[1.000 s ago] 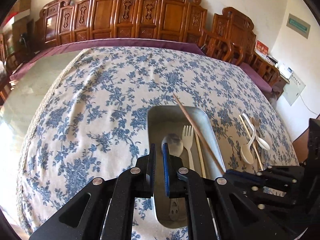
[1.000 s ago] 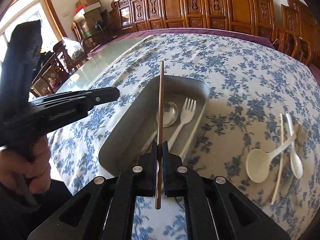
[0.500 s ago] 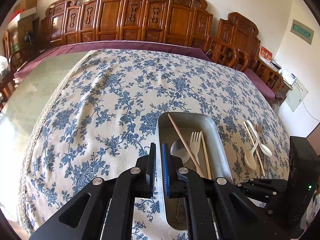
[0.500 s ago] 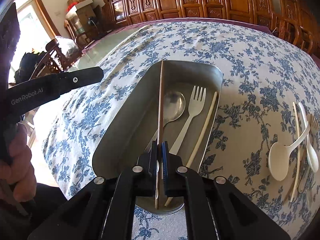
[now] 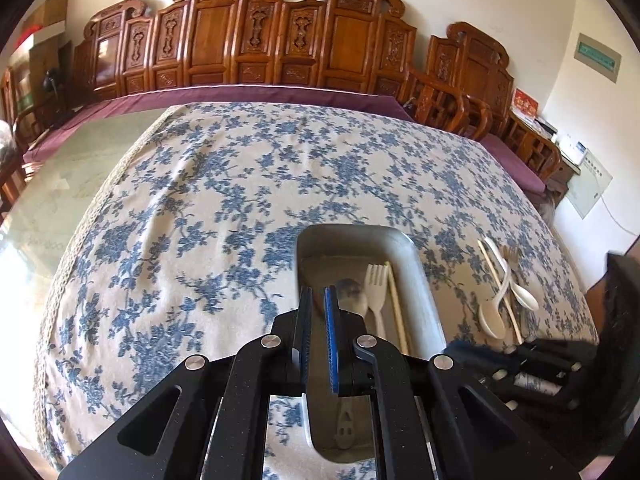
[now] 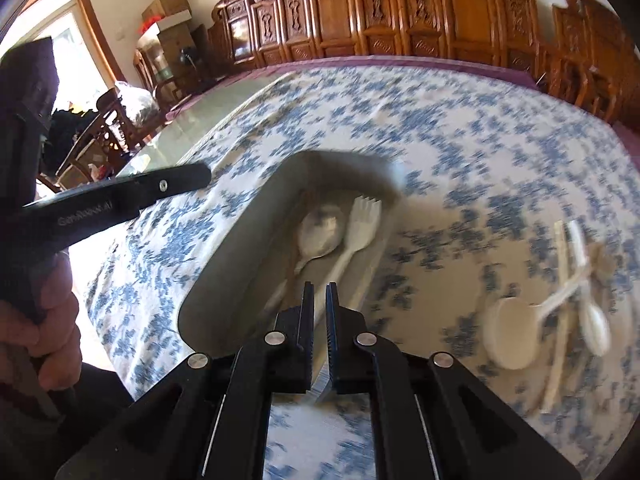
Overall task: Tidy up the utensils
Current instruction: 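Lower the held chopstick into the tray and open the right tool, then grasp the white plastic ladle handle with the left tool while the right tool grasps a white plastic spoon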
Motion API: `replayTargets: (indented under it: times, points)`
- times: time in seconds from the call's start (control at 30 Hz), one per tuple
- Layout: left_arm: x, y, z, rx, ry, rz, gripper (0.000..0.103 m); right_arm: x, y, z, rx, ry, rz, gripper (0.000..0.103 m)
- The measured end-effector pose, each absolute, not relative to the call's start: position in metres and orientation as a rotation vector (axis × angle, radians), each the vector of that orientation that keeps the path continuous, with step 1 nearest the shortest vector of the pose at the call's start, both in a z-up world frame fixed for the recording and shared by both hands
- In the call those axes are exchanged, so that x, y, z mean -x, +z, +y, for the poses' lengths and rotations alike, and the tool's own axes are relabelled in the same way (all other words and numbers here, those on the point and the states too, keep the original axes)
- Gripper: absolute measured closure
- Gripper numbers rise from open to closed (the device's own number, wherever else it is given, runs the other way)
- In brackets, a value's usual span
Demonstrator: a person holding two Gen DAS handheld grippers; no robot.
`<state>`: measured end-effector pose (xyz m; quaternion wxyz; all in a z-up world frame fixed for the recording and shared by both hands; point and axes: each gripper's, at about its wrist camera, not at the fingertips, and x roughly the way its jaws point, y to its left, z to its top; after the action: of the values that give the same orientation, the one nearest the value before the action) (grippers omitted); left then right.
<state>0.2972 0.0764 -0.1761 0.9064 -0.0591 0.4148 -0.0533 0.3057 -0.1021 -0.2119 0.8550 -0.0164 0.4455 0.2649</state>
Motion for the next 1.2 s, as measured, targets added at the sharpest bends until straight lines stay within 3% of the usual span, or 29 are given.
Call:
replayTargets:
  times: [0.07,0.2,0.4,0.53,0.63,1.2]
  points:
    - [-0.297,-0.177,0.067,0.11,-0.127,0.855,0.096,-0.304,-0.206,-0.122,0.045,0.528,0.915,0.095]
    - [-0.295,-0.176,0.047,0.092,-0.166,0.844,0.069,-0.307,-0.201,-0.161,0.075,0.462,0.886,0.095]
    - [-0.296,-0.179,0.02,0.06,-0.196,0.838,0.052,-0.323,-0.204,-0.224,0.059,0.345,0.874,0.095]
    - [-0.298,-0.182,0.002,0.043,-0.216,0.841,0.049,-0.334,-0.213,-0.253,0.051,0.289,0.874,0.095]
    - [-0.301,-0.186,-0.013,0.029,-0.235,0.85,0.049,-0.342,-0.222,-0.27,0.059,0.259,0.878,0.081]
    - [-0.302,-0.203,-0.083,-0.098,-0.314,0.895,0.049,-0.359,-0.252,-0.301,0.027,0.233,0.892,0.081]
